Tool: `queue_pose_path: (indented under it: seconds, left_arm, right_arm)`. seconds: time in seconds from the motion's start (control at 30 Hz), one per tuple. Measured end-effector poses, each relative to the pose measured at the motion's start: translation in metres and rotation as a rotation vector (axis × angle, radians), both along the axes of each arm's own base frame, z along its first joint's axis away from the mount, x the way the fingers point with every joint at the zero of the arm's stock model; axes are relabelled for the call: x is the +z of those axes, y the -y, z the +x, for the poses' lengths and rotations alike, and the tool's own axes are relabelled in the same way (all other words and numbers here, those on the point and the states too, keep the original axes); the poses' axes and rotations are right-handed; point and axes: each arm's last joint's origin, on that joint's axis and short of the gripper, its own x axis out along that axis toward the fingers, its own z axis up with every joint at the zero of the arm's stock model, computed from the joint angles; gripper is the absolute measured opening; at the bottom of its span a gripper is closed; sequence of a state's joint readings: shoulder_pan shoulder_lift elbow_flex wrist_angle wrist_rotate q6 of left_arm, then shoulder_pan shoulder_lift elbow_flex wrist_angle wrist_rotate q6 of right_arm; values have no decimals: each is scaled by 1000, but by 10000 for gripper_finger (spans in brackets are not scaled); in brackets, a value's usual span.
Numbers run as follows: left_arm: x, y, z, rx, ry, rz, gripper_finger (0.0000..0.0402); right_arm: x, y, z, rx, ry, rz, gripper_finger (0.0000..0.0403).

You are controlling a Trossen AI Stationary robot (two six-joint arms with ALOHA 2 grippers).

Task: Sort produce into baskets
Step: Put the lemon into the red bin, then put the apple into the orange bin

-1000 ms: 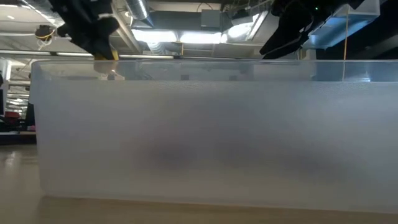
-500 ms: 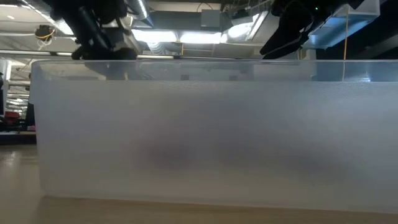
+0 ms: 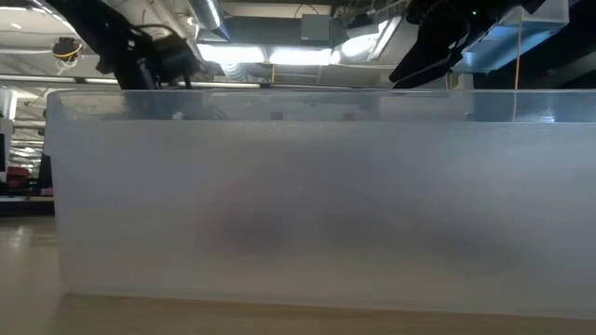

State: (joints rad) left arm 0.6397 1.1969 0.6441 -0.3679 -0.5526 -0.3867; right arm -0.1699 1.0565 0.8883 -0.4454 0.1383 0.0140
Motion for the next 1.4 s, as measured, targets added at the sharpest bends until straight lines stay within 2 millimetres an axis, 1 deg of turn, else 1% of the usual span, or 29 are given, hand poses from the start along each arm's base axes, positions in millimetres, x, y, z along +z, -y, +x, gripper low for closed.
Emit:
queue_pose_path:
  seconds: [0.23, 0.37, 0.5, 0.6, 0.73, 0.87, 1.03, 1.2, 1.4]
  left_arm:
    - [-16, -14, -4, 52, -49, -65, 200]
    - [-24, -18, -4, 66, -78, -89, 200]
    - [-26, -20, -5, 60, -82, -114, 202]
    - [-26, -21, -7, 49, -80, -126, 216]
    - [-27, -24, -8, -9, -32, -186, 248]
    - [-26, -26, -10, -25, -35, -189, 272]
    - [-15, -28, -4, -66, -46, -172, 280]
    - [6, -23, 7, -130, -58, -161, 280]
    - [36, -3, 24, -256, -37, -118, 281]
  right_arm:
    - [0, 0, 0, 0, 0, 0, 331]
    - [0, 0, 0, 0, -1, 0, 331]
    - [0, 0, 0, 0, -1, 0, 331]
    - [0, 0, 0, 0, -1, 0, 331]
    - [0, 0, 0, 0, -1, 0, 331]
    - [0, 0, 0, 0, -1, 0, 331]
    - [-1, 0, 0, -2, -7, 4, 331]
    - [-1, 0, 0, -2, -7, 4, 331]
    - [-1, 0, 0, -2, -6, 4, 331]
